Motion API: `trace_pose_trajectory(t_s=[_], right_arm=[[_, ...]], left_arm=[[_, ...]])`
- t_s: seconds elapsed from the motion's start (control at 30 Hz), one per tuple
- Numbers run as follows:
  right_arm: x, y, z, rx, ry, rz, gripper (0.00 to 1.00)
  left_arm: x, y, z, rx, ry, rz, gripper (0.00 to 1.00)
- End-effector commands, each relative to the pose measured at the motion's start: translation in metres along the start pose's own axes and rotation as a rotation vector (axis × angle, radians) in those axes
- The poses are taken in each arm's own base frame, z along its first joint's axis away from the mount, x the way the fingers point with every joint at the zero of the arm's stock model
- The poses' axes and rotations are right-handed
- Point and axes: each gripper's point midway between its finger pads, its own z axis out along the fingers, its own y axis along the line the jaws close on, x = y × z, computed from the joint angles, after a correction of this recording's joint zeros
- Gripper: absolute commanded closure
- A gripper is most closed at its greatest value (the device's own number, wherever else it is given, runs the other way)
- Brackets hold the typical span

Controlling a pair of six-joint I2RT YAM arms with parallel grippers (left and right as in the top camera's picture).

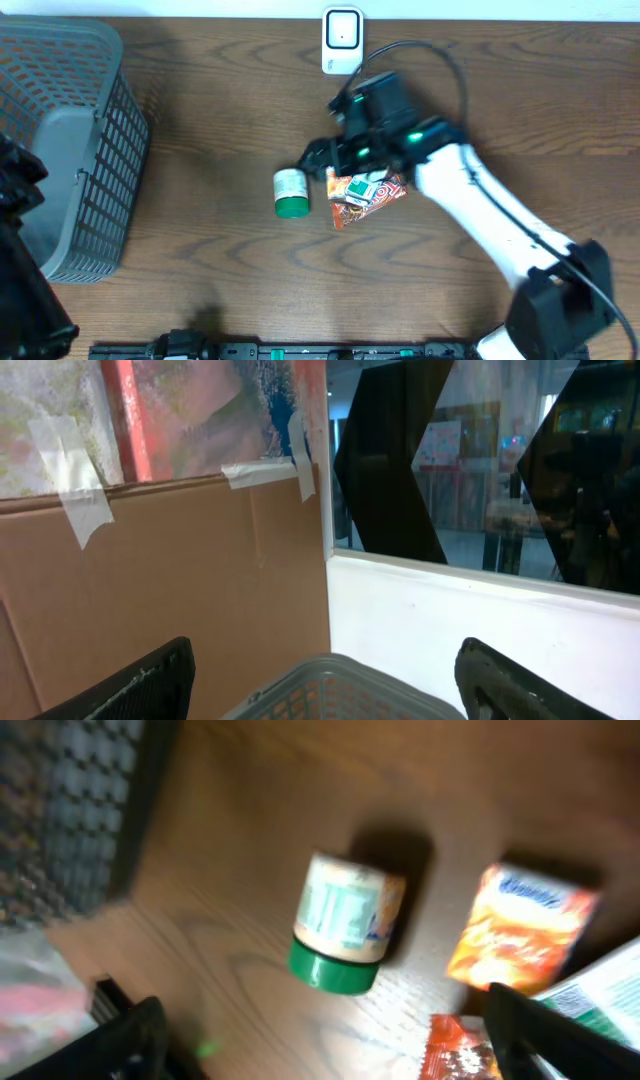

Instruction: Scan the item barcode

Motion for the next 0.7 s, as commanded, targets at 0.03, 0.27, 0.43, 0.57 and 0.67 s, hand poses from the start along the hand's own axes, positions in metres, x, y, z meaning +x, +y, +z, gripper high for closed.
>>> trace_pose_trajectory(t_s=[0.03, 0.27, 0.43, 0.57, 0.67], right_arm=[[0.018, 0.015, 0.030, 0.147, 0.002, -0.010, 0.01], [0.034, 0.008, 0.056, 0.294, 0.001, -0.009, 0.01], [0.028, -0.004, 0.056, 0.359, -0.034, -0.008, 0.01], [0.022, -0.005, 0.058, 0.362, -0.066, 0.017, 0.01], [0.020, -0.003, 0.064, 0.353, -0.078, 0.040, 0.01]], left_arm=[[0.004, 0.005, -0.007, -0.009, -0.013, 0.002, 0.17], [0.007, 0.008, -0.013, -0.011, -0.031, -0.008, 0.16], [0.005, 0.011, -0.017, -0.012, -0.039, -0.014, 0.17], [0.004, 0.012, -0.019, -0.013, -0.044, -0.016, 0.17], [0.004, 0.012, -0.020, -0.013, -0.044, -0.016, 0.17]])
